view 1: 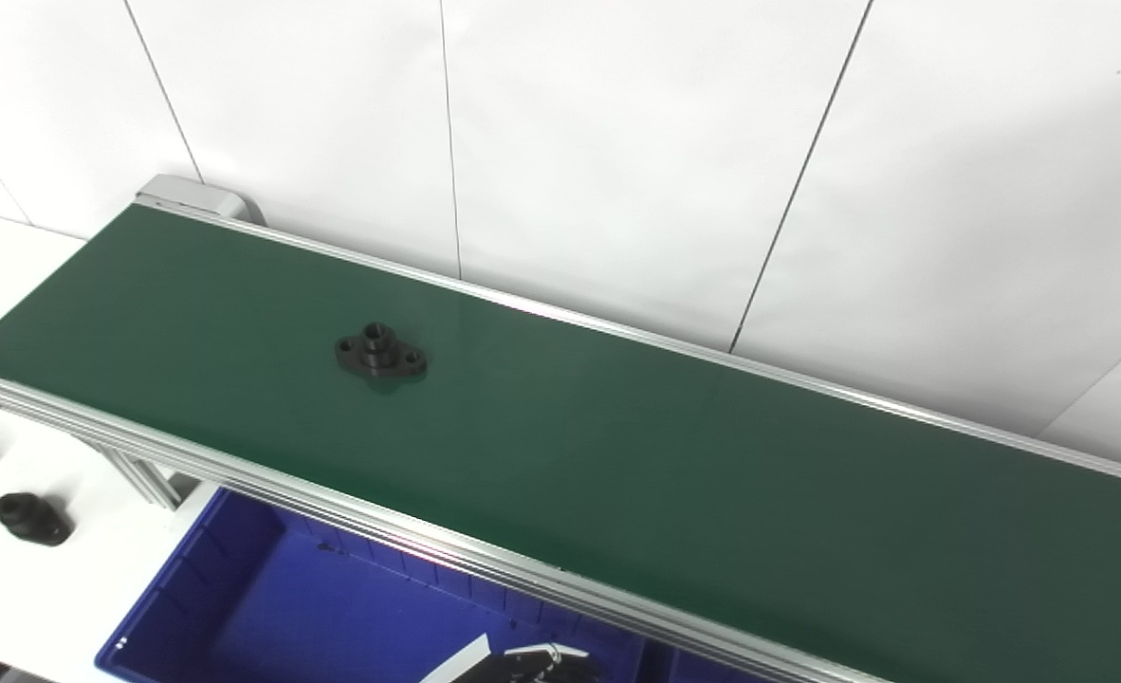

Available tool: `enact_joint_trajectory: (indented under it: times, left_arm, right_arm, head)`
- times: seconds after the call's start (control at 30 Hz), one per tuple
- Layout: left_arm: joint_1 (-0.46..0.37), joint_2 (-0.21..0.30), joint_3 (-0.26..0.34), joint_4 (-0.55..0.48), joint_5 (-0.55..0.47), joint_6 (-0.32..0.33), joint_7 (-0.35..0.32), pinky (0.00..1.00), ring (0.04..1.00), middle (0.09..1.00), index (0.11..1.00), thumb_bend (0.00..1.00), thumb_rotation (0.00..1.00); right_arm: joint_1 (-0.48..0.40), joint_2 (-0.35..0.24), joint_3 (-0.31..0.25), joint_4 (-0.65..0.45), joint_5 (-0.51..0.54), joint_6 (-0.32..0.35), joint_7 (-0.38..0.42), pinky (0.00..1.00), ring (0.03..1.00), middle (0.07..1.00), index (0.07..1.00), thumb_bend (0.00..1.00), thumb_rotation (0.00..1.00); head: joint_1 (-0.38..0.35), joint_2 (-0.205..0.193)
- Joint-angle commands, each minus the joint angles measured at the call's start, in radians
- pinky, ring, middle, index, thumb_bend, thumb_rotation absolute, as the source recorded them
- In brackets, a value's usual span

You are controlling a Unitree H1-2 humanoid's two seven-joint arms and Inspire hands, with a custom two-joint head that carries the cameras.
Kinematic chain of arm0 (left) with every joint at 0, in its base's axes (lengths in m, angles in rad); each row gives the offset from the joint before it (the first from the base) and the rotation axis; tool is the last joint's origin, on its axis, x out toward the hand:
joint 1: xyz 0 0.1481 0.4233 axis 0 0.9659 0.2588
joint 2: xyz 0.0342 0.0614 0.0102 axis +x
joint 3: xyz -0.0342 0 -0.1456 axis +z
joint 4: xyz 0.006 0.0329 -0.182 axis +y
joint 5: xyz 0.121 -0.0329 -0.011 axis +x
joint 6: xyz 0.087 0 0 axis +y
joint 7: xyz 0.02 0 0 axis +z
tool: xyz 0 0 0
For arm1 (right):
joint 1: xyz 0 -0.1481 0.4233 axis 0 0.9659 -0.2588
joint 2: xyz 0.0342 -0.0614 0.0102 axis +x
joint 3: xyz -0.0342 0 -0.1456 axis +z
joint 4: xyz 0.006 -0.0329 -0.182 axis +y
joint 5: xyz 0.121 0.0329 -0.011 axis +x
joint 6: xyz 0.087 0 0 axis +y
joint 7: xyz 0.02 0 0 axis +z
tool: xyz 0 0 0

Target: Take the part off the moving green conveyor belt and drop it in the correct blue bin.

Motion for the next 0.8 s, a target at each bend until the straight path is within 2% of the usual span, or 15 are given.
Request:
enact_joint_trajectory:
  times: [0.0, 0.1, 0.27, 0.4, 0.5, 0.6, 0.7, 0.73, 0.77]
  left_arm:
    - [-0.008, 0.007, -0.007, -0.013, -0.005, -0.036, 0.021, 0.71, 0.776, 0.807, 0.796, 0.87, 0.15]
    - [-0.013, 0.006, -0.014, -0.007, 0.001, -0.036, 0.035, 0.71, 0.771, 0.805, 0.793, 0.87, 0.15]
    - [-0.020, 0.004, -0.024, -0.001, 0.006, -0.036, 0.047, 0.72, 0.781, 0.809, 0.793, 0.87, 0.15]
    - [-0.030, 0.005, -0.033, 0.008, -0.003, -0.036, 0.049, 0.72, 0.780, 0.812, 0.795, 0.86, 0.15]
    - [-0.034, 0.008, -0.039, 0.010, -0.004, -0.036, 0.057, 0.71, 0.779, 0.811, 0.794, 0.86, 0.15]
    - [-0.037, 0.013, -0.042, 0.014, -0.004, -0.036, 0.063, 0.71, 0.779, 0.811, 0.797, 0.86, 0.16]
    - [-0.038, 0.020, -0.043, 0.010, -0.010, -0.036, 0.063, 0.71, 0.776, 0.810, 0.799, 0.86, 0.15]
    - [-0.038, 0.023, -0.041, 0.007, -0.009, -0.036, 0.063, 0.71, 0.775, 0.809, 0.799, 0.86, 0.15]
    - [-0.037, 0.025, -0.039, 0.005, -0.009, -0.036, 0.063, 0.70, 0.774, 0.809, 0.798, 0.86, 0.15]
  right_arm:
    - [-0.006, -0.012, 0.002, -0.067, -0.023, -0.047, -0.079, 0.65, 0.739, 0.786, 0.853, 0.85, 0.36]
    - [-0.008, -0.012, -0.020, -0.144, -0.030, -0.047, -0.083, 0.63, 0.733, 0.778, 0.852, 0.85, 0.38]
    - [-0.026, 0.032, -0.139, -0.273, -0.054, -0.039, 0.008, 0.63, 0.714, 0.756, 0.857, 0.90, 0.45]
    - [-0.068, 0.060, -0.207, -0.334, -0.012, -0.038, 0.099, 0.70, 0.763, 0.792, 0.868, 0.88, 0.38]
    - [-0.100, 0.080, -0.256, -0.367, 0.001, 0.000, 0.180, 0.73, 0.791, 0.811, 0.873, 0.86, 0.36]
    - [-0.126, 0.102, -0.296, -0.398, -0.002, 0.049, 0.260, 0.72, 0.784, 0.816, 0.877, 0.84, 0.44]
    - [-0.159, 0.126, -0.322, -0.430, 0.016, 0.094, 0.337, 0.71, 0.764, 0.803, 0.866, 0.83, 0.45]
    - [-0.176, 0.135, -0.331, -0.428, 0.005, 0.103, 0.356, 0.71, 0.761, 0.800, 0.864, 0.82, 0.45]
    - [-0.185, 0.143, -0.340, -0.426, -0.004, 0.107, 0.370, 0.75, 0.769, 0.803, 0.862, 0.81, 0.45]
  head:
    - [0.006, 0.001]
    - [0.008, 0.002]
    - [0.005, -0.002]
    - [0.001, -0.001]
    - [-0.020, 0.005]
    - [-0.056, 0.013]
    - [-0.093, 0.024]
    - [-0.125, 0.035]
    - [-0.125, 0.035]
